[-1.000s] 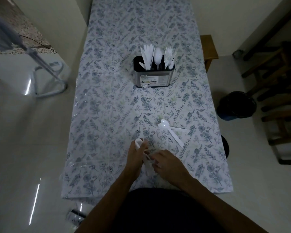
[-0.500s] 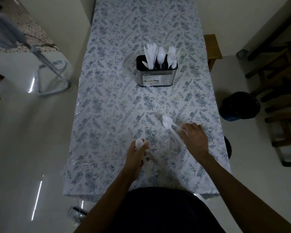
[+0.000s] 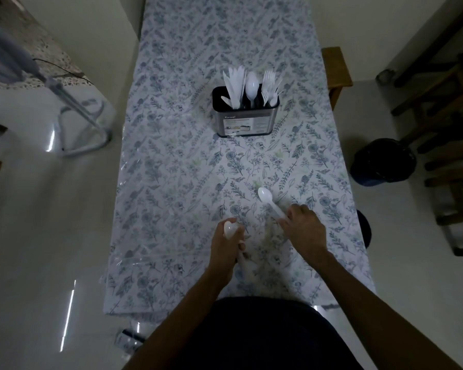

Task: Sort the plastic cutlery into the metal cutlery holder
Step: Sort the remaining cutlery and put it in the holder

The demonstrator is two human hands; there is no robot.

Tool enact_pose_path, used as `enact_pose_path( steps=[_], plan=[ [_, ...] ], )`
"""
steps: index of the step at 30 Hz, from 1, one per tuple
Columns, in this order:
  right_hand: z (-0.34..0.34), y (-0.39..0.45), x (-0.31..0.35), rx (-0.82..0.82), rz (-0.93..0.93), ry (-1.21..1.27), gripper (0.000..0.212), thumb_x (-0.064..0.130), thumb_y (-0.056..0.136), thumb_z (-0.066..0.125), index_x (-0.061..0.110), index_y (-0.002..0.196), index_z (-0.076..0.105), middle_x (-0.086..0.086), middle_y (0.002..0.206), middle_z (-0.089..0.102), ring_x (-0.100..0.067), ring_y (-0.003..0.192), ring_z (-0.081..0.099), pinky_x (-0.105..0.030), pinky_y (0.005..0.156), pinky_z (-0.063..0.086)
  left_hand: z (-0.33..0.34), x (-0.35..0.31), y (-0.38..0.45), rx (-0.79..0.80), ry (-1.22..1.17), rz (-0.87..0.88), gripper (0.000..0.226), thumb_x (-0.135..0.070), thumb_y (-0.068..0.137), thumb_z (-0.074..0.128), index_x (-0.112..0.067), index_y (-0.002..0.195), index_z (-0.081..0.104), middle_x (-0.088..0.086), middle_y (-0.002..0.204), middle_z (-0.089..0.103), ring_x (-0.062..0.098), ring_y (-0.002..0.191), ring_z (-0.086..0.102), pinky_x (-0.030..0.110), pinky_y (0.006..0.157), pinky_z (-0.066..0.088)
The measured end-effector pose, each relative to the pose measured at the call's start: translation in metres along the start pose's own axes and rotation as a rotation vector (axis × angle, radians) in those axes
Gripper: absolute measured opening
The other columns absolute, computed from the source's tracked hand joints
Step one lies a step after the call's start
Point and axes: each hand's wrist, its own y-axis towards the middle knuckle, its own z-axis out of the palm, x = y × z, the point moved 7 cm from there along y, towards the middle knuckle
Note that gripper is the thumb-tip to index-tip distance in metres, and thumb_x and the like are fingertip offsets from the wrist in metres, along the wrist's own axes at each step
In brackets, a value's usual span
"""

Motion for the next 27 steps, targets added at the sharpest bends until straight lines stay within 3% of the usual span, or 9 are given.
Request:
enact_pose_path(
  steps=[2,7,10,14,18,20,24,27],
  plan=[
    [0.004,0.005,-0.002,0.013,0.002,-0.078,0.028,0.044,0.092,0.064,0.016,0.094,0.061,-0.005,0.092,0.061,-0.025,0.084,0.064,-0.031,0.056,0.047,-0.001,0.001,-0.001,0.001,0.023,0.002,0.020,-0.019,0.095,0.069,-0.023,0.114,0.062,0.010,0.080,0.059,0.024,0.065,0.054,0.037,0.058,0.051],
    [-0.004,-0.010,-0.006,-0.093,0.027,-0.059,0.025,0.039,0.087,0.071,0.019,0.073,0.066,-0.001,0.070,0.056,-0.021,0.060,0.056,-0.024,0.046,0.038,-0.003,0.002,-0.001,-0.008,0.005,-0.040,0.028,-0.024,0.094,0.072,-0.022,0.119,0.061,0.009,0.083,0.064,0.023,0.070,0.058,0.034,0.059,0.053],
    [0.003,-0.026,-0.007,-0.037,0.005,-0.070,0.029,0.047,0.094,0.054,0.025,0.081,0.067,0.004,0.075,0.059,-0.015,0.062,0.050,-0.026,0.049,0.037,0.001,0.004,-0.001,-0.005,0.006,-0.059,0.027,-0.026,0.093,0.073,-0.024,0.118,0.061,0.010,0.087,0.065,0.022,0.070,0.058,0.034,0.061,0.053],
    [-0.007,-0.044,-0.001,-0.017,0.026,0.227,0.020,0.048,0.088,0.067,0.029,0.082,0.068,0.010,0.076,0.067,-0.010,0.066,0.062,-0.029,0.055,0.051,0.010,0.006,-0.004,0.046,-0.063,-0.086,0.033,-0.030,0.091,0.076,-0.021,0.118,0.060,0.010,0.091,0.067,0.021,0.072,0.065,0.036,0.064,0.055],
    [-0.006,-0.064,0.034,0.269,-0.111,0.575,0.023,0.052,0.082,0.072,0.030,0.087,0.075,0.016,0.077,0.072,-0.002,0.069,0.068,-0.032,0.067,0.059,0.012,0.005,-0.002,0.067,-0.126,-0.049,0.017,-0.024,0.101,0.062,-0.012,0.113,0.060,0.008,0.088,0.072,0.022,0.079,0.074,0.040,0.069,0.060],
    [-0.007,-0.062,0.041,0.285,-0.127,0.502,0.028,0.055,0.088,0.067,0.029,0.095,0.072,0.014,0.085,0.073,-0.003,0.075,0.067,-0.031,0.071,0.059,0.005,0.004,-0.001,0.026,-0.095,-0.015,0.008,-0.018,0.104,0.056,-0.015,0.109,0.062,0.010,0.089,0.069,0.022,0.074,0.069,0.039,0.067,0.058],
    [-0.007,-0.022,0.011,0.031,-0.028,0.204,0.033,0.048,0.094,0.060,0.019,0.110,0.062,-0.002,0.103,0.063,-0.021,0.090,0.063,-0.037,0.073,0.057,0.001,-0.001,-0.006,0.023,-0.097,0.000,0.014,-0.011,0.103,0.057,-0.008,0.116,0.059,0.014,0.083,0.063,0.023,0.060,0.058,0.035,0.055,0.056],
    [0.006,0.001,0.001,0.103,-0.010,0.045,0.026,0.042,0.092,0.063,0.017,0.098,0.060,-0.004,0.092,0.059,-0.026,0.087,0.064,-0.036,0.066,0.053,0.001,-0.002,-0.011,0.027,-0.101,0.007,0.020,-0.008,0.100,0.061,-0.007,0.120,0.059,0.016,0.083,0.064,0.024,0.057,0.056,0.036,0.052,0.054]
  ],
)
